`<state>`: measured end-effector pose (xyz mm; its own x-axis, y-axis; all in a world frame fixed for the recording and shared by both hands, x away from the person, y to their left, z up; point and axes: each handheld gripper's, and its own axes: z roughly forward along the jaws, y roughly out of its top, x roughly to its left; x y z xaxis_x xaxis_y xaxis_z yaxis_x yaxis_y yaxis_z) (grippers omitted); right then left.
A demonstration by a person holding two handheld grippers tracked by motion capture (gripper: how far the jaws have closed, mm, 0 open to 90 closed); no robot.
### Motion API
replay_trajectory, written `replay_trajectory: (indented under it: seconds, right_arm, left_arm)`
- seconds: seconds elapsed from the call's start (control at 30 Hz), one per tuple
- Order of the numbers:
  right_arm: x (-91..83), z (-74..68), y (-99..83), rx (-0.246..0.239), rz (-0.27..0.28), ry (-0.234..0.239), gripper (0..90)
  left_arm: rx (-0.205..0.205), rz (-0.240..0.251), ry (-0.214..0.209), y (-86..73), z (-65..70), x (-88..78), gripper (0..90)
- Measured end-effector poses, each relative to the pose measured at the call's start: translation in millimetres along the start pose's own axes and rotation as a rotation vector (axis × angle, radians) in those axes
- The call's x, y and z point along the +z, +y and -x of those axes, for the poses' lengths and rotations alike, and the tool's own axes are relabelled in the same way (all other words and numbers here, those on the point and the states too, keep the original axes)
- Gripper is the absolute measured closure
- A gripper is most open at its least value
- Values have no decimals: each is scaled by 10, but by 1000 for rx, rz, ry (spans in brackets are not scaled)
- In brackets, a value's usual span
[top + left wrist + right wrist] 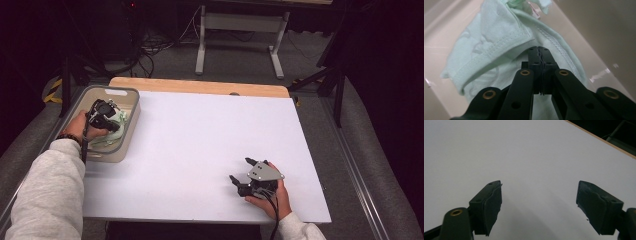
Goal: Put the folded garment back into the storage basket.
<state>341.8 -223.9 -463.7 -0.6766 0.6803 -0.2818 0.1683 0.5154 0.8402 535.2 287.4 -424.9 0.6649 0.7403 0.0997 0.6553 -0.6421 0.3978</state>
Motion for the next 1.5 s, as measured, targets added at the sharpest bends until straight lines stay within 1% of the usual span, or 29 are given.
replay_trajectory:
  seconds: [0.03,0.1,0.17,0.2,0.27,0.3,0.37,0.43,0.47,0.57,0.6,0.63,0.67,0.7,0.77,0.8,0.87,0.9,0.93,0.97,1.0,1.07,1.1,1.17,1.27,1.4,1.43,1.47,1.5]
  right_arm:
    - [0,-1,1,-1,0,0,216]
    - [-2,-1,2,-2,2,0,217]
    - [-5,1,2,4,11,12,218]
    - [-9,4,1,7,17,18,218]
    - [-19,9,4,8,24,19,218]
    - [-19,8,4,11,25,18,218]
    - [-19,7,4,8,24,19,217]
    - [-14,3,6,5,23,18,217]
    - [-13,3,7,6,24,20,218]
    - [-15,1,6,2,24,24,218]
    - [-21,2,6,6,30,29,219]
    - [-24,4,6,5,30,28,219]
    - [-26,4,5,4,30,29,219]
    - [-27,6,3,5,31,35,219]
    - [-26,2,3,0,27,35,219]
    - [-26,0,4,-3,26,34,219]
    - [-29,4,5,0,29,33,219]
    - [-28,5,6,1,28,30,219]
    - [-28,3,9,0,28,29,219]
    - [-28,0,11,-2,28,28,219]
    - [-26,-4,13,-4,27,28,219]
    - [-24,-6,12,-4,25,29,219]
    - [-22,-7,10,-4,23,28,219]
    - [-21,0,4,-2,21,24,219]
    - [-23,6,-2,1,19,22,219]
    - [-29,6,2,-1,23,20,219]
    - [-30,4,2,-2,24,17,219]
    - [-35,2,4,-2,28,15,219]
    - [-40,1,7,-2,33,16,220]
  left_arm:
    - [5,10,7,0,2,-14,887]
    - [-3,37,18,-3,0,-55,883]
    - [6,51,10,-16,-1,-90,884]
    - [6,57,27,-24,-8,-110,883]
    - [-9,94,34,-51,-31,-158,887]
    - [-18,119,50,-64,-43,-190,888]
    - [-34,149,66,-78,-61,-226,896]
    - [-58,186,73,-86,-89,-245,898]
    - [-69,195,63,-85,-99,-247,900]
    - [-64,197,55,-68,-105,-258,900]
    - [-61,204,58,-66,-103,-267,900]
    - [-67,212,56,-66,-113,-291,900]
    - [-66,220,40,-70,-122,-322,900]
    - [-60,219,40,-73,-129,-364,900]
    - [-60,218,48,-80,-141,-420,899]
    - [-61,220,60,-85,-151,-449,899]
    - [-94,244,83,-93,-173,-483,898]
    - [-105,263,76,-90,-177,-484,898]
    - [-112,267,84,-78,-179,-465,899]
    - [-112,267,84,-78,-179,-465,899]
    - [-118,248,93,-35,-165,-395,899]
    - [-118,226,96,9,-140,-320,899]
    - [-118,221,97,39,-136,-272,899]
    - [-113,189,90,95,-112,-185,899]
    - [-104,167,79,150,-74,-107,899]
    - [-79,124,86,213,-25,-27,899]
    - [-79,124,86,213,-25,-27,898]
    - [-78,109,92,225,-16,2,898]
    - [-81,104,88,227,-7,15,898]
